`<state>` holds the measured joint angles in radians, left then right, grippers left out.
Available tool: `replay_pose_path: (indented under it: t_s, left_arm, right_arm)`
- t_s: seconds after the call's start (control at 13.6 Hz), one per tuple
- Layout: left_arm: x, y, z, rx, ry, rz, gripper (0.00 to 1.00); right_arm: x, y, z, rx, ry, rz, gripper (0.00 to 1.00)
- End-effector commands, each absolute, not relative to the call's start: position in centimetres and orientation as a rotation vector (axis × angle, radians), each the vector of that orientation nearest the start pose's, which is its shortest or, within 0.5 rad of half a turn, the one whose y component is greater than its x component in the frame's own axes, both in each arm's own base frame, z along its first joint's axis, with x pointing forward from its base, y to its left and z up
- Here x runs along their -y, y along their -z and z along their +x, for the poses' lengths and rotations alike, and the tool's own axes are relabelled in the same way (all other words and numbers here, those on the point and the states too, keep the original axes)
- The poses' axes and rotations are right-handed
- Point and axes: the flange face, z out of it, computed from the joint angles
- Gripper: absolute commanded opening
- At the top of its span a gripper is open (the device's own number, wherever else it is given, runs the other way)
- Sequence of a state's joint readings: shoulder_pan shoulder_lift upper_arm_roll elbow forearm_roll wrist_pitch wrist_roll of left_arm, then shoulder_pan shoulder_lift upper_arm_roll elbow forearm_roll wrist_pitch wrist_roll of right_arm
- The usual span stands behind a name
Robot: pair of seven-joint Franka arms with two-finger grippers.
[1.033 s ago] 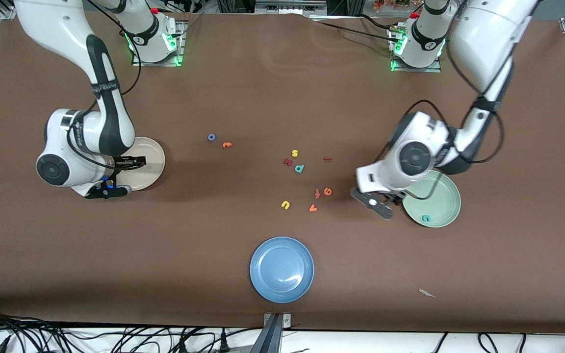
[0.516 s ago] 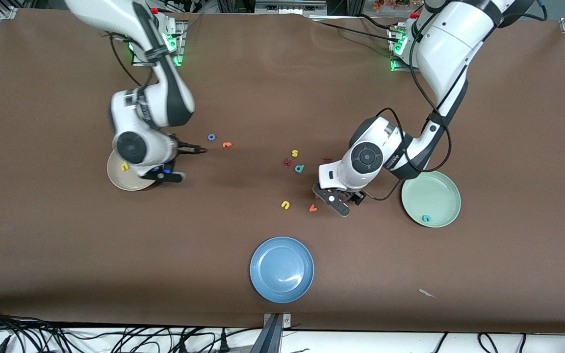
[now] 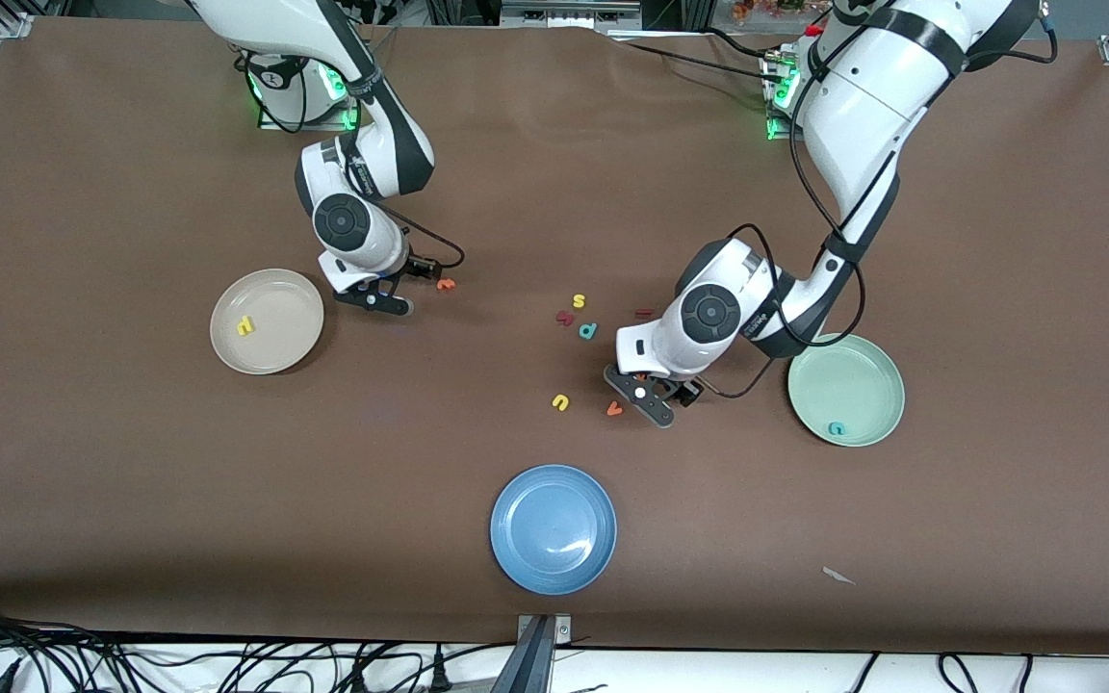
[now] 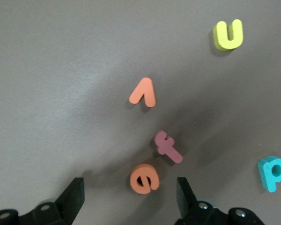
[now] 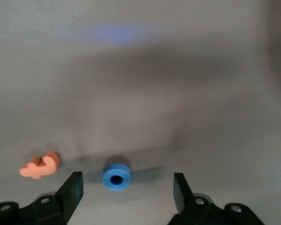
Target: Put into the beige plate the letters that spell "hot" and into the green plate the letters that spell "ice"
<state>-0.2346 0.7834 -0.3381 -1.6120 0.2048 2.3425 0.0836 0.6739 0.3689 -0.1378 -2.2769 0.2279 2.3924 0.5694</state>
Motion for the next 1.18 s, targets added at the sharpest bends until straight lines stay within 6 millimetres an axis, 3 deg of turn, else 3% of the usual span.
replay_pose_path:
  t_s: [0.0,0.15,0.22,0.37,0.59,0.66,0.74,0.96,1.03,1.11]
  left_arm:
    - [35.5,-18.1,59.6,-1.140,-0.029,-2.997,0.85]
    - [35.5,-17.7,59.5,-1.173,-0.025,-2.954,0.83]
    - [35.5,-17.5,59.5,-1.180,-0.023,-2.943,0.78]
    - [35.8,-17.3,59.3,-1.148,-0.028,-2.953,0.77]
    - [35.9,-17.2,59.1,-1.143,-0.031,-2.955,0.43]
    - [35.8,-17.2,59.2,-1.137,-0.033,-2.954,0.23]
    - [35.7,-17.3,59.3,-1.134,-0.038,-2.952,0.11]
    - [34.6,-18.9,59.8,-1.110,-0.071,-2.937,0.07]
    - [33.7,-19.8,60.2,-1.083,-0.115,-2.927,0.07]
    - [32.0,-21.4,60.8,-1.044,-0.149,-2.921,0.07]
  right_arm:
    - [-25.1,-18.1,42.1,-0.361,-0.344,-3.133,0.81]
    - [-25.3,-17.4,41.4,-0.346,-0.312,-3.132,0.81]
    - [-25.3,-17.4,41.4,-0.346,-0.312,-3.132,0.76]
    - [-25.3,-17.5,41.4,-0.346,-0.310,-3.131,0.69]
    - [-25.3,-17.5,41.4,-0.346,-0.312,-3.131,0.53]
    - [-25.3,-17.5,41.4,-0.346,-0.314,-3.132,0.41]
    - [-25.3,-17.5,41.4,-0.346,-0.314,-3.132,0.38]
    - [-25.3,-17.5,41.4,-0.346,-0.312,-3.131,0.38]
    - [-25.4,-17.5,41.4,-0.343,-0.310,-3.131,0.34]
    - [-25.4,-17.6,41.4,-0.343,-0.309,-3.130,0.23]
